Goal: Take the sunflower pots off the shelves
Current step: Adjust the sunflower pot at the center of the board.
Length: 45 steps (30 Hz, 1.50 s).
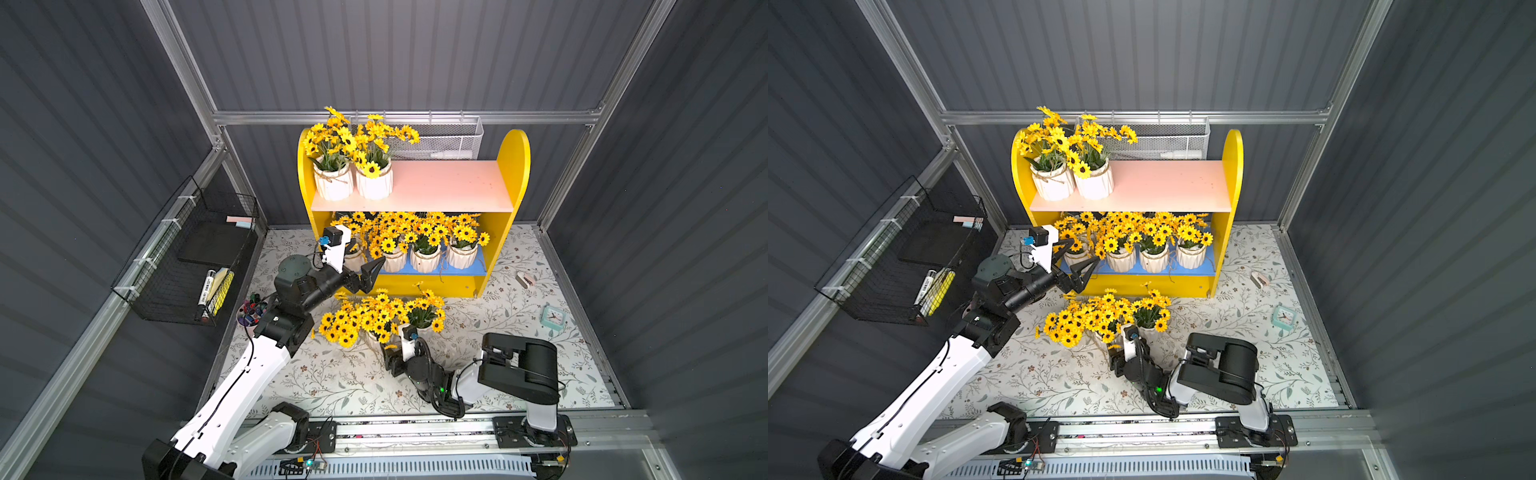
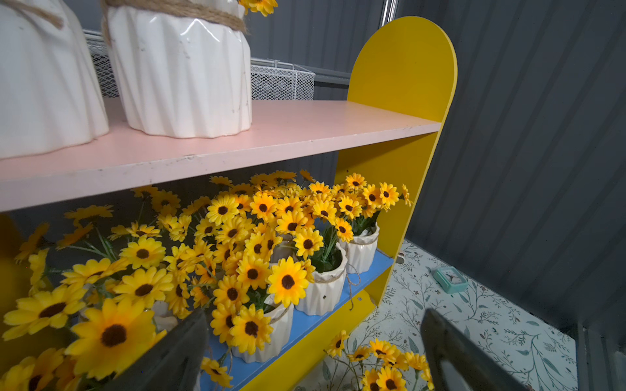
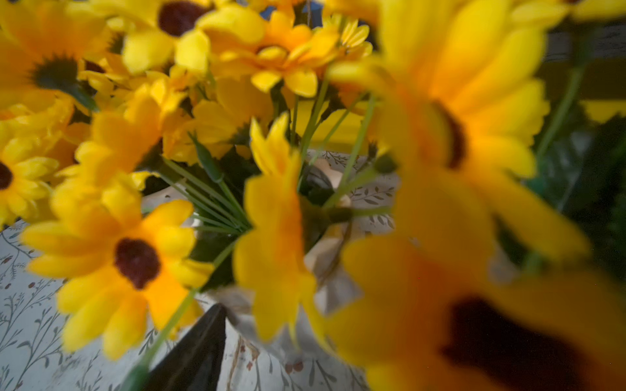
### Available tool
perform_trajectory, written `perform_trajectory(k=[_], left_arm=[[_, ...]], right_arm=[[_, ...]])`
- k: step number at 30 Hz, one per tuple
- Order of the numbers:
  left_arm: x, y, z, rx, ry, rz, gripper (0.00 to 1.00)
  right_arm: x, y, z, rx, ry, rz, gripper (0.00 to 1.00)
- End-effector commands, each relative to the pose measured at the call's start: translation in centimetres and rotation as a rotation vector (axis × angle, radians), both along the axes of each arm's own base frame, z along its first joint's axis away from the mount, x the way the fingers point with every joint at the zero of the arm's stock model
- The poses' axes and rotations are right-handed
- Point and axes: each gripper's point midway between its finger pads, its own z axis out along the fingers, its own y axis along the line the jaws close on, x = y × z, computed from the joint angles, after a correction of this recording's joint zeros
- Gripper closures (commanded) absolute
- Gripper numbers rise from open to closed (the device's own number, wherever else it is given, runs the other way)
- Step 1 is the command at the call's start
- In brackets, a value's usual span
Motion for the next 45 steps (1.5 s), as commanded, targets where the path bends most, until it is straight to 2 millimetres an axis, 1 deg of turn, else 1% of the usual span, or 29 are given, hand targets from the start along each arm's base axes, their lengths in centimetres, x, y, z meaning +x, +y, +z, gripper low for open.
perform_trajectory(k=[1,3,4,6,8,10,12,15,16,18,19,22,23,25,27,30,32,36,40,43,45], left_arm=[[-0.8,0.1,1.5,-0.02,-0.045,-0.003,0.01],[-0.7,0.1,1.5,-0.019,-0.044,-0.003,0.0],[-0.7,0.1,1.4,-0.019,-0.043,-0.003,0.01],[-0.6,0.1,1.3,-0.017,-0.039,-0.004,0.01],[-0.5,0.0,1.2,-0.018,-0.034,-0.005,0.01],[-0.5,0.0,1.1,-0.018,-0.033,-0.006,0.01],[-0.5,0.0,1.1,-0.017,-0.031,-0.005,0.01],[-0.5,0.0,1.1,-0.018,-0.029,-0.004,0.01],[-0.4,0.0,1.1,-0.018,-0.03,-0.003,0.01],[-0.4,0.2,1.1,-0.018,-0.029,0.007,0.01],[-0.4,0.2,1.0,-0.018,-0.027,0.008,0.01],[-0.2,0.2,0.9,-0.018,-0.024,0.016,0.0],[-0.1,0.3,0.8,-0.017,-0.02,0.019,0.01],[0.0,0.3,0.7,-0.013,-0.014,0.023,0.01],[0.2,0.3,0.6,-0.01,-0.013,0.028,0.01],[0.3,0.4,0.5,-0.008,-0.009,0.038,0.01],[0.3,0.5,0.5,-0.004,-0.01,0.044,0.01],[0.0,0.7,1.0,-0.002,-0.034,0.047,0.01],[0.0,0.8,1.1,-0.002,-0.039,0.049,0.01],[0.0,0.7,0.9,0.004,-0.037,0.048,0.01],[0.0,0.8,1.1,0.004,-0.039,0.051,0.01]], right_arm=[[1.5,-0.4,1.7,0.05,-0.052,-0.062,0.3],[2.1,-0.5,1.3,0.022,-0.044,-0.063,0.29],[2.8,-0.5,1.0,0.014,-0.034,-0.049,0.28],[3.5,-1.2,1.0,0.02,-0.021,-0.043,0.3],[3.2,-0.9,1.0,-0.004,-0.018,-0.004,0.31],[2.2,-0.5,0.7,-0.028,-0.007,0.032,0.32],[0.5,0.2,0.9,-0.034,-0.005,0.09,0.32],[-2.0,1.0,0.4,-0.056,0.036,0.147,0.32],[-2.5,0.9,0.4,-0.056,0.044,0.153,0.33],[-3.6,0.1,0.1,-0.049,0.075,0.147,0.33],[-3.9,-0.5,0.1,-0.046,0.084,0.139,0.35],[-4.2,-4.0,-0.7,-0.059,0.155,0.06,0.36],[-4.2,-5.5,-1.1,-0.066,0.185,0.022,0.36],[-4.0,-8.3,-1.2,-0.084,0.202,-0.042,0.39],[-3.1,-10.6,-1.2,-0.12,0.238,-0.107,0.4],[-1.4,-12.7,-1.5,-0.11,0.308,-0.145,0.41],[-0.5,-13.2,-1.6,-0.1,0.323,-0.147,0.44],[1.0,-12.6,-1.7,-0.164,0.298,-0.125,0.43],[2.2,-11.3,-1.7,-0.183,0.275,-0.077,0.43],[2.6,-9.6,-1.6,-0.219,0.259,-0.023,0.43],[3.0,-9.4,-1.7,-0.262,0.239,-0.021,0.43]])
